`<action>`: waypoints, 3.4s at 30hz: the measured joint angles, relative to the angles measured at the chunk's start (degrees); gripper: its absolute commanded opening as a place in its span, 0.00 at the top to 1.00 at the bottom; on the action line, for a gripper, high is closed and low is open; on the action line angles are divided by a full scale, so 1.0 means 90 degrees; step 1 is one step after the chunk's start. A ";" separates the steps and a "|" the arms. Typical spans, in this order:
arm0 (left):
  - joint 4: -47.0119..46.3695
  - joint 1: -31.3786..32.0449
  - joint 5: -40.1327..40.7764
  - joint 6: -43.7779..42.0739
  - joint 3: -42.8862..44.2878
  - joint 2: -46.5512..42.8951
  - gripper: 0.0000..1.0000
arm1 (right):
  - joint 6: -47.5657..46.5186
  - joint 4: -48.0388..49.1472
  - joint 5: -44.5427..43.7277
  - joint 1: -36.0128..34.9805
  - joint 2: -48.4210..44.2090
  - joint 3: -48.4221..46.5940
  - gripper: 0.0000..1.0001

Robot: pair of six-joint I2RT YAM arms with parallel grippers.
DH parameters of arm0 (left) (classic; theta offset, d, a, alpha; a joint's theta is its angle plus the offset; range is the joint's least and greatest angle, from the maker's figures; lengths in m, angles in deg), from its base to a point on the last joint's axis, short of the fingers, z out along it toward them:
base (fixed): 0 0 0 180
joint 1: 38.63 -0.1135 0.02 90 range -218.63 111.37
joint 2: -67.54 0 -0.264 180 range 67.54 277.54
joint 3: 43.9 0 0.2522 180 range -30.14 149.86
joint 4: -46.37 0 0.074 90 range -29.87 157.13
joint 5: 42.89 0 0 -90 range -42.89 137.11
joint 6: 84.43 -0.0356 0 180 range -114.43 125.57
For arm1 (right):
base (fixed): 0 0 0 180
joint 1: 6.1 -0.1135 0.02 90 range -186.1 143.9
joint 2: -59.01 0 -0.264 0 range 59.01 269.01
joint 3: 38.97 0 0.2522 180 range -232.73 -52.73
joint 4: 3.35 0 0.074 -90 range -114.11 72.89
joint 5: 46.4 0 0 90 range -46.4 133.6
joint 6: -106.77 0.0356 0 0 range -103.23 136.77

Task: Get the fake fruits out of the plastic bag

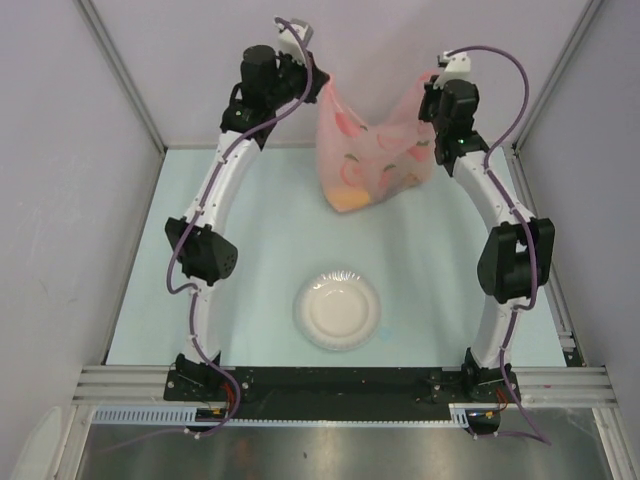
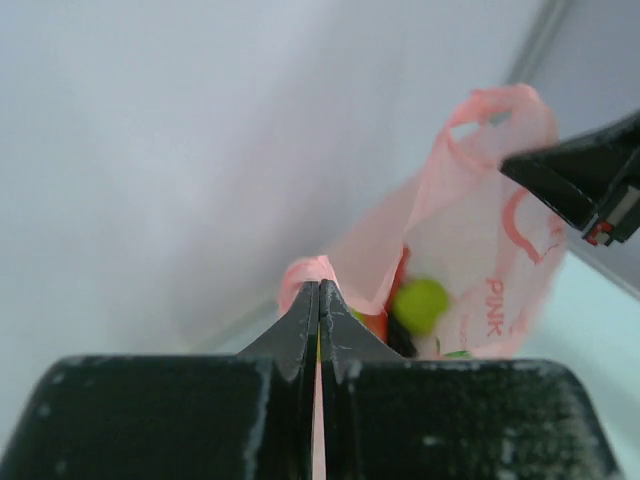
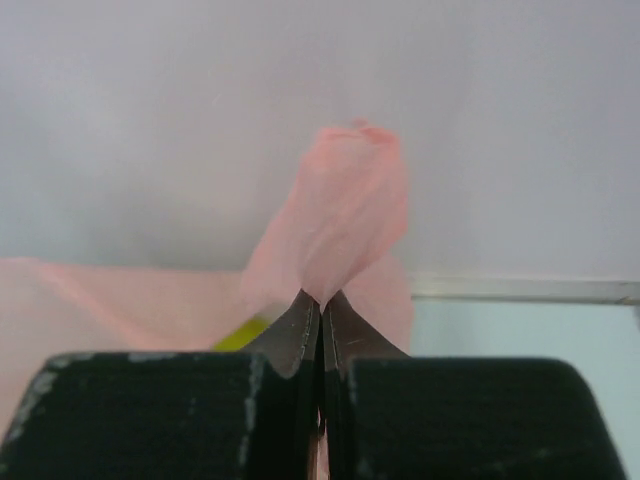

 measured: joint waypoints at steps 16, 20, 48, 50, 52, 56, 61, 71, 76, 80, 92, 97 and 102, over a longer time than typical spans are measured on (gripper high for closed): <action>-0.1705 0.0338 -0.0389 -0.0311 -0.3235 -0.2237 1.00 | -0.0340 0.0503 -0.0352 0.0318 -0.1540 0.1819 1.00; -0.1394 0.0291 -0.1056 -0.0420 -0.5277 -0.3383 1.00 | -0.0236 0.0155 -0.0126 0.0311 -0.2701 0.3735 0.74; -0.0209 0.0296 -0.1892 -0.0595 -0.6992 -0.4634 1.00 | -0.0580 -0.0690 0.2042 -0.1251 -0.1576 0.2858 0.76; -0.0172 0.0296 -0.1868 -0.0602 -0.6992 -0.4748 1.00 | -0.0340 -0.0918 0.2144 -0.1251 -0.0940 0.2438 0.77; -0.0141 0.0296 -0.1838 -0.0607 -0.6992 -0.4843 1.00 | -0.0078 -0.1035 0.2261 -0.1251 -0.0352 0.1987 0.76; -0.0092 0.0296 -0.1766 -0.0622 -0.7031 -0.4971 1.00 | 0.0415 -0.1263 0.2358 -0.1256 0.0544 0.1127 0.75; -0.0066 0.0296 -0.1678 -0.0668 -0.7407 -0.5161 1.00 | 0.1008 -0.1180 0.2096 -0.1285 0.1360 0.0061 0.51; -0.0010 0.0296 -0.1564 -0.0716 -0.7847 -0.5151 1.00 | 0.1889 -0.1173 0.1494 -0.1501 0.2152 -0.0515 0.28; -0.0017 0.0296 -0.1566 -0.0692 -0.7851 -0.5085 1.00 | 0.2086 -0.1348 0.1032 -0.1613 0.2426 -0.0797 0.27; -0.0027 0.0296 -0.1562 -0.0648 -0.7922 -0.5061 1.00 | 0.2176 -0.1428 0.0646 -0.1644 0.2657 -0.1032 0.38; -0.0168 0.0301 -0.1557 -0.0593 -0.8109 -0.5059 0.99 | 0.1681 -0.1372 0.0442 -0.1625 0.2567 -0.0668 0.78; -0.0389 0.0301 -0.1484 -0.0449 -0.8099 -0.4974 1.00 | 0.1020 -0.1559 0.1001 -0.1564 0.1302 0.0498 0.81; -0.0527 0.0277 -0.1443 -0.0267 -0.8046 -0.4697 1.00 | 0.0415 -0.1671 0.1664 -0.1503 -0.0532 0.1807 0.81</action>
